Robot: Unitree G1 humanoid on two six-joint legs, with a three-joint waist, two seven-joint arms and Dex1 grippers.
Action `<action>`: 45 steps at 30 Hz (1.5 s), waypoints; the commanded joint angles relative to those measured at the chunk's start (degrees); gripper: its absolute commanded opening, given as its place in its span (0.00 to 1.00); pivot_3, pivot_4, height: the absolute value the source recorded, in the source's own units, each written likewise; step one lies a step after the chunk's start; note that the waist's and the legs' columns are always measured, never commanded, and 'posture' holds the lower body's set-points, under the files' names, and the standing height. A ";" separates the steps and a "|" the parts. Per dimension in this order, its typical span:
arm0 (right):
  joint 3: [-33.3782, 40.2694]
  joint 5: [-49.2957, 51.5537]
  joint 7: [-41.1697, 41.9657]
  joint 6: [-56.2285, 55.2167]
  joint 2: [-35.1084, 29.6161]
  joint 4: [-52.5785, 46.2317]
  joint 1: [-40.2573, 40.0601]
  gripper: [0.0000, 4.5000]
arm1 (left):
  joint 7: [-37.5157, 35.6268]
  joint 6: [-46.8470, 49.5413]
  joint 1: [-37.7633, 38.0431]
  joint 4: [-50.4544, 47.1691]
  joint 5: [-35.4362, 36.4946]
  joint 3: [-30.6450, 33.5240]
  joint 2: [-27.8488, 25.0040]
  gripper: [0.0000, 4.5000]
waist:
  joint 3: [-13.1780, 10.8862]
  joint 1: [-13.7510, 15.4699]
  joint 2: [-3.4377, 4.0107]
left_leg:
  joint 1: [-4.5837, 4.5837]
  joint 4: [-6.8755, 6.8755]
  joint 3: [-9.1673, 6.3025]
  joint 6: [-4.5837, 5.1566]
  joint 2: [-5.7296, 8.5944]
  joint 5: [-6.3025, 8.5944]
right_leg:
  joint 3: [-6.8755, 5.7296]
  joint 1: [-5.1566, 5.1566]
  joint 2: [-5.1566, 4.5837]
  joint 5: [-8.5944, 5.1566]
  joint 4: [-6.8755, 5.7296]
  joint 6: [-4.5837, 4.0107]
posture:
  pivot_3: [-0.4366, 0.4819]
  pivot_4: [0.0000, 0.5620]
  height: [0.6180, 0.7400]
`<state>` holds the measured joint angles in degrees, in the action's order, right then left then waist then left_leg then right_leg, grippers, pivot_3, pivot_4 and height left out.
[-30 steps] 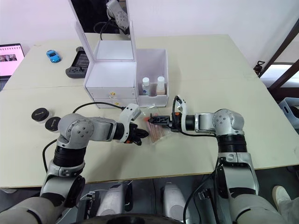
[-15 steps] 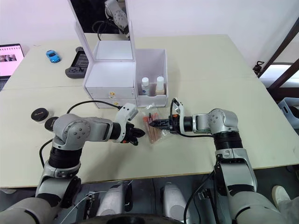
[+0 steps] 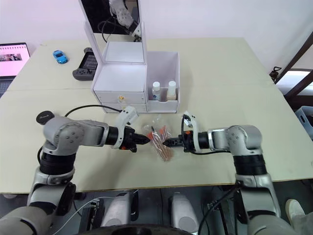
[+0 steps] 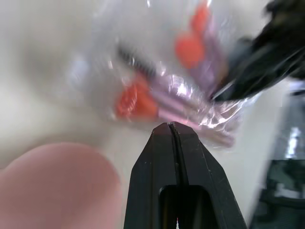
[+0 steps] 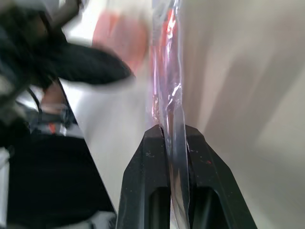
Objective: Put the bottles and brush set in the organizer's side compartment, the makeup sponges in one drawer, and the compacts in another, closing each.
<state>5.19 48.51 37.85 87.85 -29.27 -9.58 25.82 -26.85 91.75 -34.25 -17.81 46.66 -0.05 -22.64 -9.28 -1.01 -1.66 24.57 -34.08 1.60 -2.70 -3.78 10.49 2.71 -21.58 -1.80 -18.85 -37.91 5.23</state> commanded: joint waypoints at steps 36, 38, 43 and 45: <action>-5.47 -40.56 15.15 -103.44 9.39 75.93 47.11 0.01 | -5.52 -39.53 9.00 -7.38 8.70 14.82 -5.34 0.00 | -0.36 -0.19 0.38 | -0.12 0.04 0.22 -0.08 -0.08 -0.06 | 0.27 0.10 0.07 0.32 0.35 -0.03 | 0.48 0.27 1.00; -5.38 -41.42 14.35 -104.19 9.85 77.34 47.21 0.01 | -5.63 -40.33 9.00 -7.31 8.22 14.44 -5.68 0.00 | -0.36 -0.21 0.38 | -0.16 0.04 0.22 -0.10 -0.08 -0.07 | 0.27 0.12 0.07 0.32 0.33 -0.03 | 0.48 0.27 1.00; -4.48 -42.31 12.76 -104.79 9.63 79.52 47.80 0.48 | -5.48 -41.35 8.86 -6.88 7.75 13.35 -6.08 0.00 | -0.37 -0.20 0.38 | -0.16 0.04 0.22 -0.11 -0.08 -0.08 | 0.27 0.11 0.07 0.33 0.31 -0.03 | 0.48 0.27 1.00; -3.91 -42.33 12.50 -104.85 9.49 79.81 48.11 0.68 | -5.49 -41.62 8.68 -6.62 7.60 12.92 -6.07 0.00 | -0.37 -0.20 0.38 | -0.16 0.05 0.22 -0.11 -0.08 -0.08 | 0.27 0.11 0.07 0.33 0.31 -0.03 | 0.48 0.27 1.00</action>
<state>-0.38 6.05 50.80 -15.68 -19.22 71.10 71.15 -32.28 51.57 -25.04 -23.35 54.24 12.62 -28.14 -9.64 -1.21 -1.28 24.40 -34.04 1.81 -2.81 -3.86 10.42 2.98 -21.47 -1.72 -18.53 -37.60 5.20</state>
